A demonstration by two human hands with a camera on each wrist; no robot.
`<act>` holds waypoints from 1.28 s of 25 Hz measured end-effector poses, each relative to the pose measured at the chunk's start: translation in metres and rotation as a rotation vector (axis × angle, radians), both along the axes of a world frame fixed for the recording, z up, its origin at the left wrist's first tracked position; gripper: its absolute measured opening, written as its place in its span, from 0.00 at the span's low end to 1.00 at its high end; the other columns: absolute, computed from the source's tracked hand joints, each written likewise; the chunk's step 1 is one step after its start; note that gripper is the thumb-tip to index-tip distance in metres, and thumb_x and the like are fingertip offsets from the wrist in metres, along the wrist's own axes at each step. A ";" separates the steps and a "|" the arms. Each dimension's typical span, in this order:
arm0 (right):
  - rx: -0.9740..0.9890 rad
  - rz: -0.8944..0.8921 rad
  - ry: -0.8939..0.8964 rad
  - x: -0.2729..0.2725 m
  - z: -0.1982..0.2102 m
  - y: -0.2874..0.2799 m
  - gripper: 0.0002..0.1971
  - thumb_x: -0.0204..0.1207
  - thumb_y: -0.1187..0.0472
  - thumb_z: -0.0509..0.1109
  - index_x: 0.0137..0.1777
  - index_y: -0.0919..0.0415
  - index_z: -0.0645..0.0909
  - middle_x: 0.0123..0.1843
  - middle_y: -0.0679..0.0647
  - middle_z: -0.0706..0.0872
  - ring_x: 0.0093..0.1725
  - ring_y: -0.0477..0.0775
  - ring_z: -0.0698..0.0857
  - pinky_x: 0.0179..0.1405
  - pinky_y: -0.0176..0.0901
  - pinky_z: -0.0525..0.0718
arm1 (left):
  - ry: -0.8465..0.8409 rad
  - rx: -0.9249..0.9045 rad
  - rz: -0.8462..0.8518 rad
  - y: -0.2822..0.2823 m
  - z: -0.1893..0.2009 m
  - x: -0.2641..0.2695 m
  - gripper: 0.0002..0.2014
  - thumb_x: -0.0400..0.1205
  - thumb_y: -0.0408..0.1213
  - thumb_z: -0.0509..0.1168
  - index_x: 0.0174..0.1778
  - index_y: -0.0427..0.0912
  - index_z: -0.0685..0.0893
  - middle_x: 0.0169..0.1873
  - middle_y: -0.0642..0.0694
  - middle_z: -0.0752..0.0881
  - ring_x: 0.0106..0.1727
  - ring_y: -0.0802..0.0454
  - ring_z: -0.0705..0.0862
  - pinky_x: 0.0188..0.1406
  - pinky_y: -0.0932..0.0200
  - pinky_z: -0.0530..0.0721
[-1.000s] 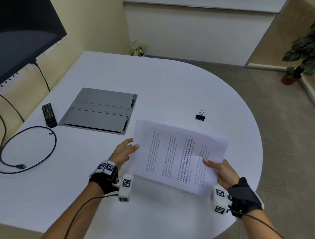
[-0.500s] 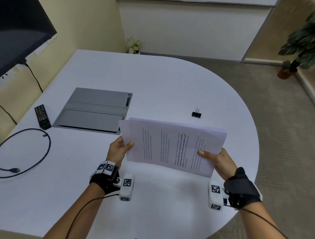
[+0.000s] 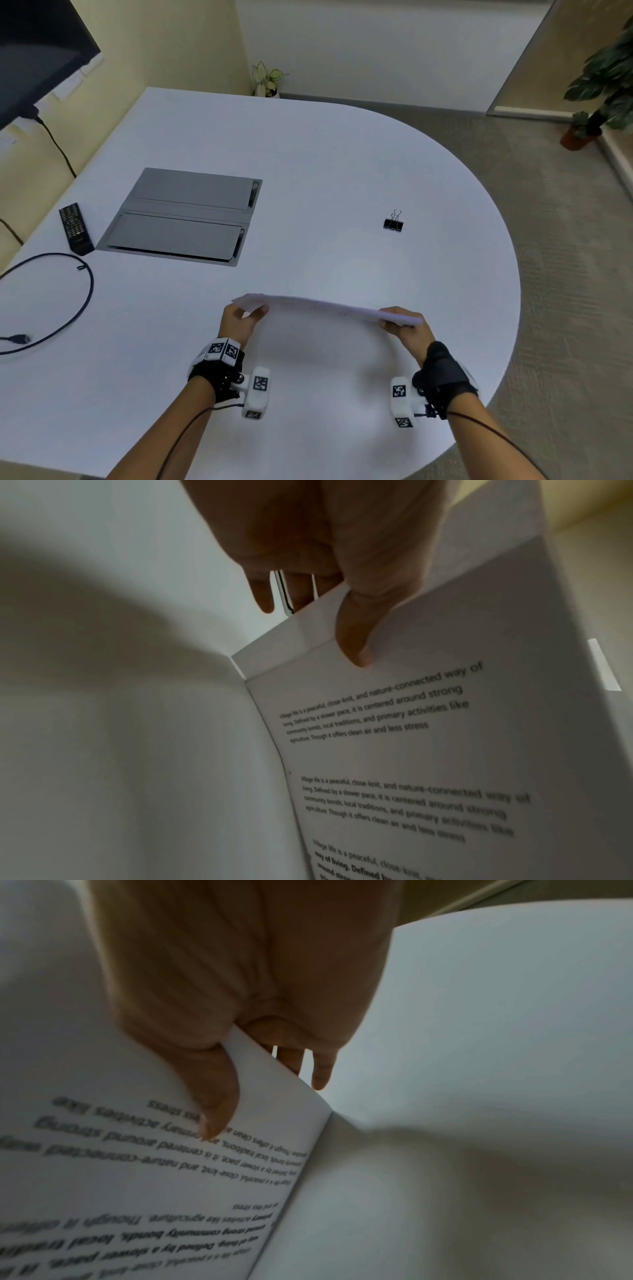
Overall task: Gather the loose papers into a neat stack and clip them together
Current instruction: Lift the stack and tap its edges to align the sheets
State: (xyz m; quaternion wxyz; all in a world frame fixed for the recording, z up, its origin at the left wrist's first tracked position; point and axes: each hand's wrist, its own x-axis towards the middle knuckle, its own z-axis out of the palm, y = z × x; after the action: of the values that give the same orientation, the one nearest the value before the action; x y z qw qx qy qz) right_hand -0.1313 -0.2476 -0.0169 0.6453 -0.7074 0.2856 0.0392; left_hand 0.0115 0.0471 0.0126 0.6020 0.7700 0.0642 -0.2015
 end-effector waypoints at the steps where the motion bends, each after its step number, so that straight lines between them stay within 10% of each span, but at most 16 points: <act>1: 0.005 -0.013 -0.002 0.001 0.001 0.000 0.12 0.73 0.75 0.69 0.43 0.58 0.88 0.46 0.58 0.90 0.48 0.56 0.86 0.53 0.49 0.83 | -0.010 0.012 -0.010 -0.003 -0.001 0.001 0.09 0.76 0.25 0.67 0.51 0.31 0.85 0.47 0.40 0.84 0.49 0.46 0.81 0.38 0.72 0.79; 6: 0.128 -0.157 -0.034 0.004 0.017 0.000 0.06 0.72 0.69 0.74 0.47 0.60 0.87 0.45 0.56 0.91 0.45 0.54 0.87 0.45 0.40 0.85 | 0.026 -0.001 0.015 -0.012 0.002 0.008 0.15 0.76 0.26 0.69 0.58 0.28 0.82 0.50 0.40 0.84 0.52 0.46 0.82 0.50 0.57 0.77; 10: 0.297 -0.168 -0.072 0.007 0.030 -0.006 0.08 0.71 0.68 0.74 0.49 0.65 0.88 0.47 0.57 0.94 0.46 0.56 0.92 0.41 0.42 0.90 | 0.105 -0.077 -0.041 -0.015 0.011 0.005 0.11 0.75 0.29 0.70 0.53 0.36 0.82 0.43 0.44 0.87 0.42 0.50 0.86 0.30 0.70 0.87; 14: 0.386 -0.049 -0.065 0.009 0.038 -0.011 0.21 0.60 0.57 0.81 0.54 0.65 0.88 0.53 0.60 0.93 0.53 0.61 0.91 0.49 0.50 0.89 | 0.171 -0.120 -0.056 -0.012 0.011 0.007 0.15 0.76 0.26 0.68 0.60 0.32 0.81 0.49 0.39 0.86 0.43 0.51 0.86 0.34 0.66 0.89; 24: 0.286 -0.119 -0.034 0.012 0.053 -0.032 0.11 0.74 0.69 0.71 0.54 0.59 0.85 0.47 0.51 0.93 0.50 0.56 0.89 0.44 0.44 0.86 | 0.214 -0.193 -0.002 0.005 0.018 0.015 0.14 0.78 0.29 0.67 0.60 0.33 0.81 0.52 0.33 0.87 0.41 0.46 0.88 0.42 0.54 0.89; 32: 0.792 -0.492 -0.223 0.002 0.051 0.010 0.09 0.78 0.67 0.65 0.47 0.58 0.87 0.46 0.54 0.92 0.43 0.51 0.92 0.42 0.49 0.92 | 0.321 -0.518 0.070 0.003 0.027 0.007 0.17 0.82 0.30 0.61 0.67 0.33 0.77 0.50 0.41 0.88 0.49 0.46 0.86 0.48 0.52 0.90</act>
State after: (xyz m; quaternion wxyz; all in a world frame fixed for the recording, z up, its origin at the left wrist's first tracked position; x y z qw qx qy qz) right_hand -0.1294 -0.2372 0.0343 0.8819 -0.3185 0.3369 -0.0851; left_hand 0.0185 0.0501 0.0394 0.7669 0.5467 0.1313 -0.3095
